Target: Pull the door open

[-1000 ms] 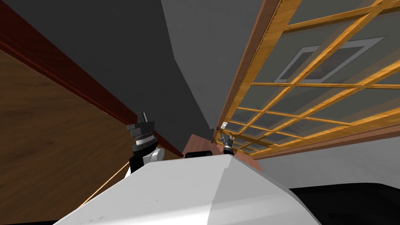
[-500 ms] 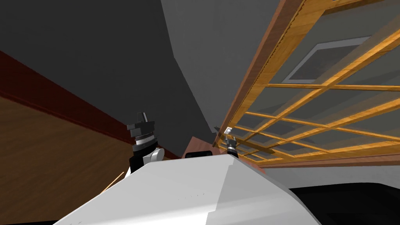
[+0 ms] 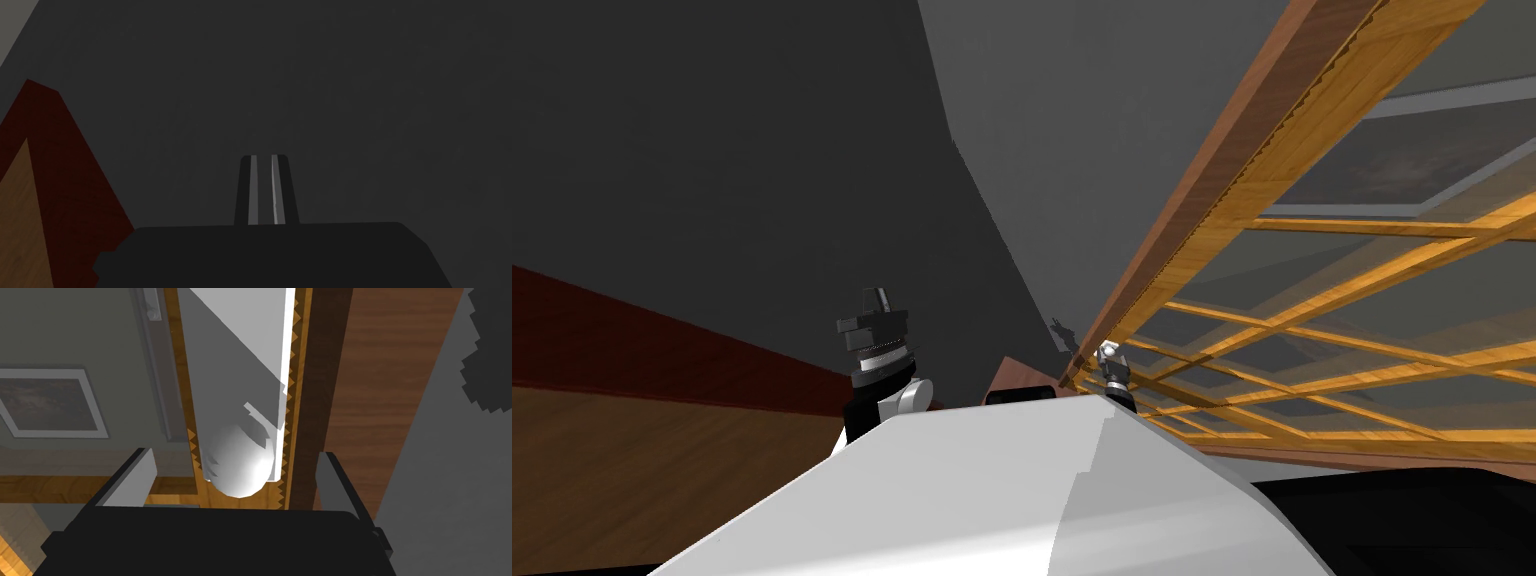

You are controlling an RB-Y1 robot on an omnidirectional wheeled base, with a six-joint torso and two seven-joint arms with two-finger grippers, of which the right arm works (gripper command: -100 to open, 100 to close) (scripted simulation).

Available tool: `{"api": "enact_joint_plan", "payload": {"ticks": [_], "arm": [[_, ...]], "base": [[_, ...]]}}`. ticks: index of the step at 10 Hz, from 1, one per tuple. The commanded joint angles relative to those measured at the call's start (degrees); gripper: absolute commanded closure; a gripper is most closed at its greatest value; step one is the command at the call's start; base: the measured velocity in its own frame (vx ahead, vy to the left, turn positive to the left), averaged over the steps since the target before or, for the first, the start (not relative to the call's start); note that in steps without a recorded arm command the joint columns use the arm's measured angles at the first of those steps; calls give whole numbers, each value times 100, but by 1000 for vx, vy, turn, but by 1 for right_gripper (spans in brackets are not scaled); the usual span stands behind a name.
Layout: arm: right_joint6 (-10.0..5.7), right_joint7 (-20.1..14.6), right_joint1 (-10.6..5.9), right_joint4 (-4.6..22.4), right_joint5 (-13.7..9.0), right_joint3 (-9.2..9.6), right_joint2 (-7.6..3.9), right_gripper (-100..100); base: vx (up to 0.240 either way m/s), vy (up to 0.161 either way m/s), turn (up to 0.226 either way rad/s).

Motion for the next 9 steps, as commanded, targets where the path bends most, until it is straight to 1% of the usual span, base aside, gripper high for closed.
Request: {"api": "enact_joint_plan", "payload": {"ticks": [1, 2, 7, 8, 9], "arm": [[0, 0, 0, 0, 0, 0, 0, -100], [0, 0, 0, 0, 0, 0, 0, 100], [0, 0, 0, 0, 0, 0, 0, 100], [-9, -167, 7, -3, -11, 11, -2, 100], [-10, -255, 8, -4, -18, 15, -4, 100]], "base": [[54, 26, -38], [-29, 8, 25], [-8, -6, 1], [-9, 0, 8], [-14, -1, 13]]}}
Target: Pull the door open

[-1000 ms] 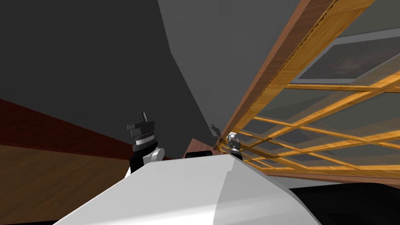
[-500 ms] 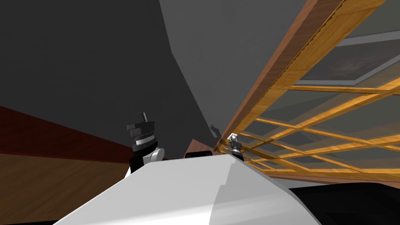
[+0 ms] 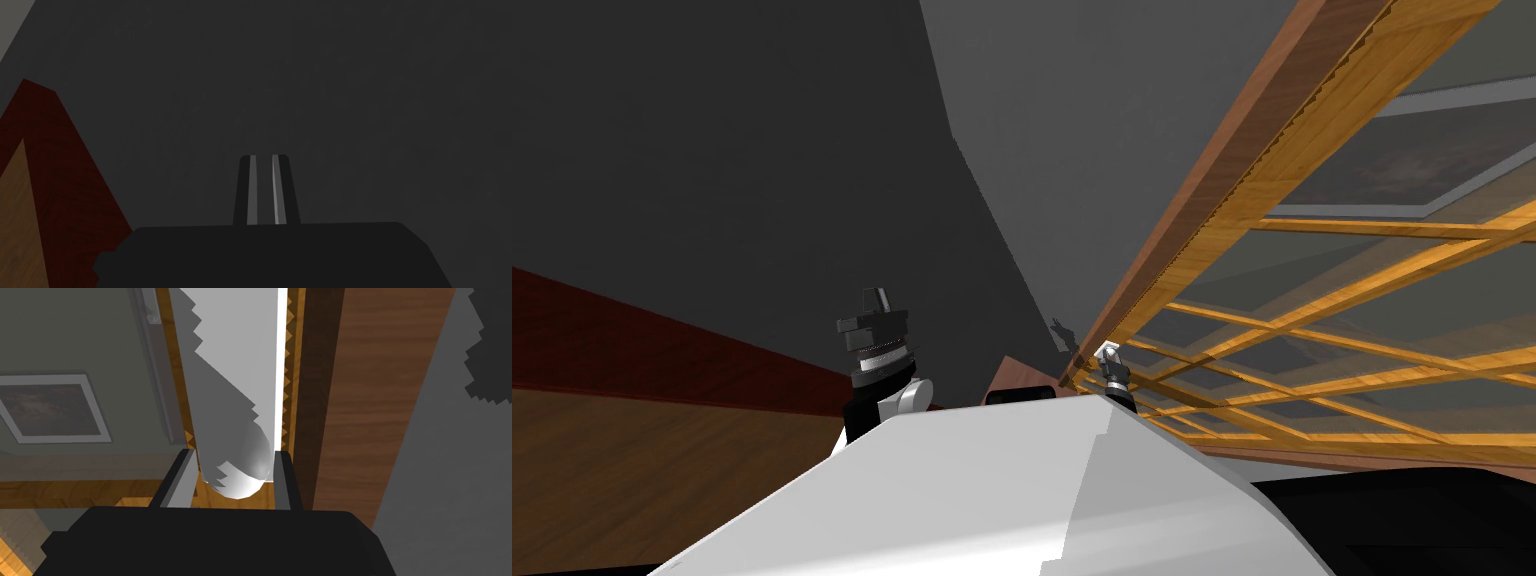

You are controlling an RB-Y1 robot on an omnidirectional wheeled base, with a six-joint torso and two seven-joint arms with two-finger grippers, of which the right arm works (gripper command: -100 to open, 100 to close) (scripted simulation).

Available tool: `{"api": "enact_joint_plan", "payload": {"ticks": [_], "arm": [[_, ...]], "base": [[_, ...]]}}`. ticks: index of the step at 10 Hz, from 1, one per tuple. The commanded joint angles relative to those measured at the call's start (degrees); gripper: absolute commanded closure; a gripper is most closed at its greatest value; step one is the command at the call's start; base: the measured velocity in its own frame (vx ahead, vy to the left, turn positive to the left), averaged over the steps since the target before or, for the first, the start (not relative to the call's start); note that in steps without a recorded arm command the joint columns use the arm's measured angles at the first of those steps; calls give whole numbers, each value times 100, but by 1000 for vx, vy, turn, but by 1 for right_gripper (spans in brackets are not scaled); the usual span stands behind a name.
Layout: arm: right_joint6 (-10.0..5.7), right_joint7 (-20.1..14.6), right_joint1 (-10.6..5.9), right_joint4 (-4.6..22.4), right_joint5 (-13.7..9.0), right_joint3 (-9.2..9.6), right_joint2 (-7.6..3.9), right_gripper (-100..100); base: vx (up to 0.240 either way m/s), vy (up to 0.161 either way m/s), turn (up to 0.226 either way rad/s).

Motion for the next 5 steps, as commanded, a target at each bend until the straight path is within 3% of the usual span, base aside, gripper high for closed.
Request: {"api": "enact_joint_plan", "payload": {"ticks": [1, 5], "arm": [[2, -171, -1, -1, -13, 10, 0, 100], [-6, -748, 6, -7, -60, 41, -16, 100]], "base": [[-11, 0, 10], [-12, -1, 15]]}}
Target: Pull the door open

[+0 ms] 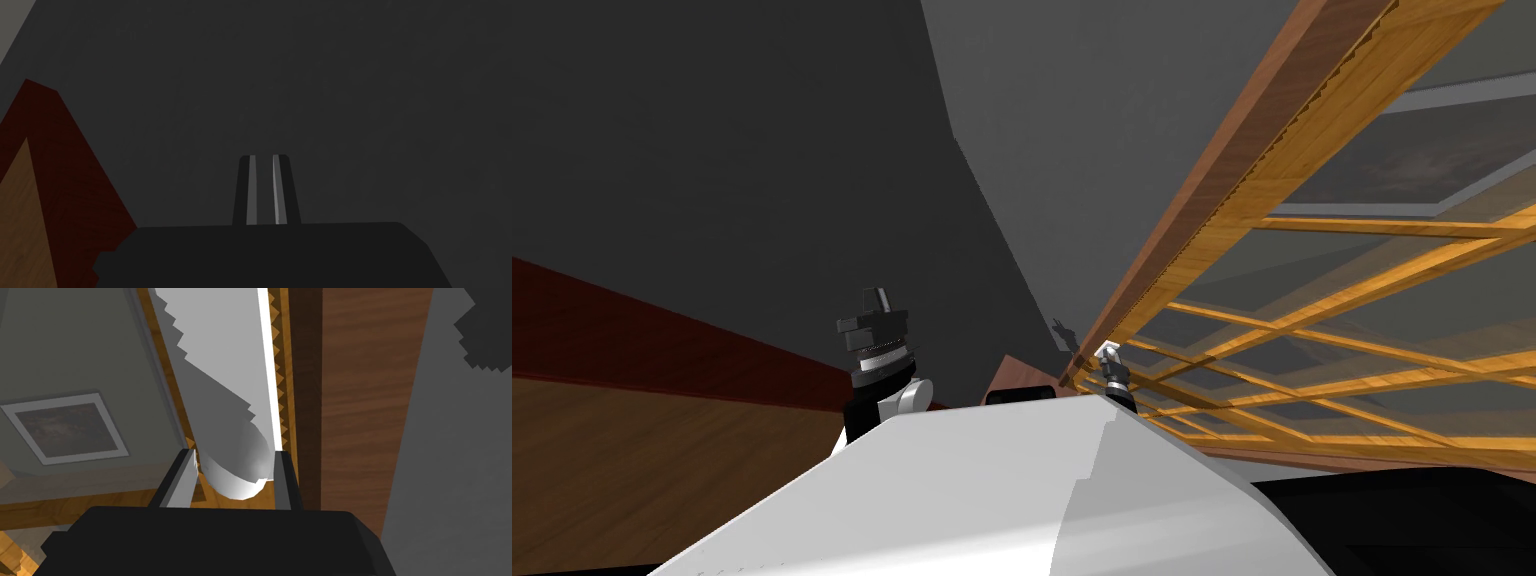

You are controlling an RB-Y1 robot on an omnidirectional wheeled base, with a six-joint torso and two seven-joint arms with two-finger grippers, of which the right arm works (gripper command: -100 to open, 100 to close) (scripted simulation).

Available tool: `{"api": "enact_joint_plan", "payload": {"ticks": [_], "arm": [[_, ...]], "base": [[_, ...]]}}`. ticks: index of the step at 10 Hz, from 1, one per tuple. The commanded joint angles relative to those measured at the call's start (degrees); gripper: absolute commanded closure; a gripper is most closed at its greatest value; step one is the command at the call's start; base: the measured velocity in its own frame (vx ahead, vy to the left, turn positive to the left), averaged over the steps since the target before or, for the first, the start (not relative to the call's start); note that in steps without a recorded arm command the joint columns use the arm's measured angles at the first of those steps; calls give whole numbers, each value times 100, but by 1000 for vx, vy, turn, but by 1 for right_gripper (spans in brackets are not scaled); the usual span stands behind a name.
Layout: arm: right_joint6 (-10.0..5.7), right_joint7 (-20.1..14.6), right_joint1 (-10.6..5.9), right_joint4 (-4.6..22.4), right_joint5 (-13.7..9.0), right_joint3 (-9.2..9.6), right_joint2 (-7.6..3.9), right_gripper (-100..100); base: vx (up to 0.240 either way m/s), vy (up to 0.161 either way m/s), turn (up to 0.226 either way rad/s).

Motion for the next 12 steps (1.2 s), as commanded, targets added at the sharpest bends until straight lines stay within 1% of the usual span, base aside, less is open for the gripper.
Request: {"api": "enact_joint_plan", "payload": {"ticks": [1, 2, 4, 5, 6, 8, 9, 11, 12], "arm": [[3, -286, 11, -7, -24, 20, 2, 100], [3, -329, 11, -7, -24, 20, 2, 100], [-2, -673, 16, -12, -55, 41, -8, 100], [-2, -713, 16, -12, -55, 41, -8, 100], [-6, -933, 19, -15, -75, 54, -15, 100], [-9, -1152, 22, -17, -95, 67, -21, 100], [-13, -1359, 25, -20, -115, 80, -28, 100], [-16, -1590, 28, -23, -135, 93, -34, 100], [-20, -1793, 31, -26, -158, 107, -42, 100]], "base": [[-19, -3, 20], [-13, -1, 8], [-13, 0, 16], [-13, 0, 9], [-14, 2, 13], [-20, -1, 19], [-19, 1, 15], [-21, 0, 18], [-14, -3, 19]]}}
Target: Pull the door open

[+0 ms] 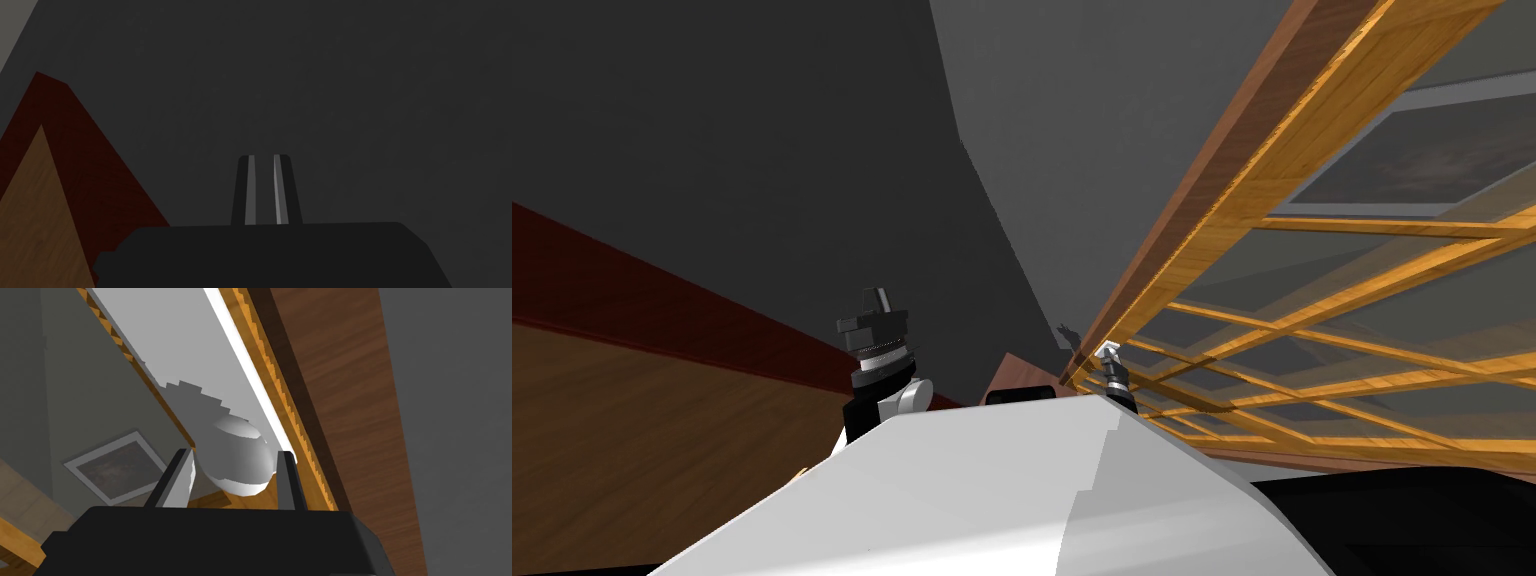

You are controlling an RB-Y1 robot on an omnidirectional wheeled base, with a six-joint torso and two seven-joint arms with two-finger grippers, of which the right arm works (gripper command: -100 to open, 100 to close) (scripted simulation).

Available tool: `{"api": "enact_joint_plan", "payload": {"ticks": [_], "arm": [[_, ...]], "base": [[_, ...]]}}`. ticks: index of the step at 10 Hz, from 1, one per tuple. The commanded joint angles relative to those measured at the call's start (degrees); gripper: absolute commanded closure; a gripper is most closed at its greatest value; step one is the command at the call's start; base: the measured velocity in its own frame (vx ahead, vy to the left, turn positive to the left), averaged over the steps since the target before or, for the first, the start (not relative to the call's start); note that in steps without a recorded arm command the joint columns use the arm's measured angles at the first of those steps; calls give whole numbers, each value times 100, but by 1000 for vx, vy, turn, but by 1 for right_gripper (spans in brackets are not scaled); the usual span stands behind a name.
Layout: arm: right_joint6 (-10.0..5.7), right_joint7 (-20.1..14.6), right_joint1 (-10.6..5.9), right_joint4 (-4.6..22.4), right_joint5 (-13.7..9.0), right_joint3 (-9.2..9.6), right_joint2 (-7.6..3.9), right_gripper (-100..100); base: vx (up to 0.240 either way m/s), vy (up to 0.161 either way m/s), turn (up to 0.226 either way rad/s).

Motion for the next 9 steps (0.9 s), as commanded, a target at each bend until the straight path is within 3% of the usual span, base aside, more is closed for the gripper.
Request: {"api": "enact_joint_plan", "payload": {"ticks": [1, 9], "arm": [[3, -161, 3, 0, -13, 13, 6, 100], [-19, -1329, 22, -18, -140, 95, -35, 100]], "base": [[-12, 2, 12], [-21, -1, 21]]}}
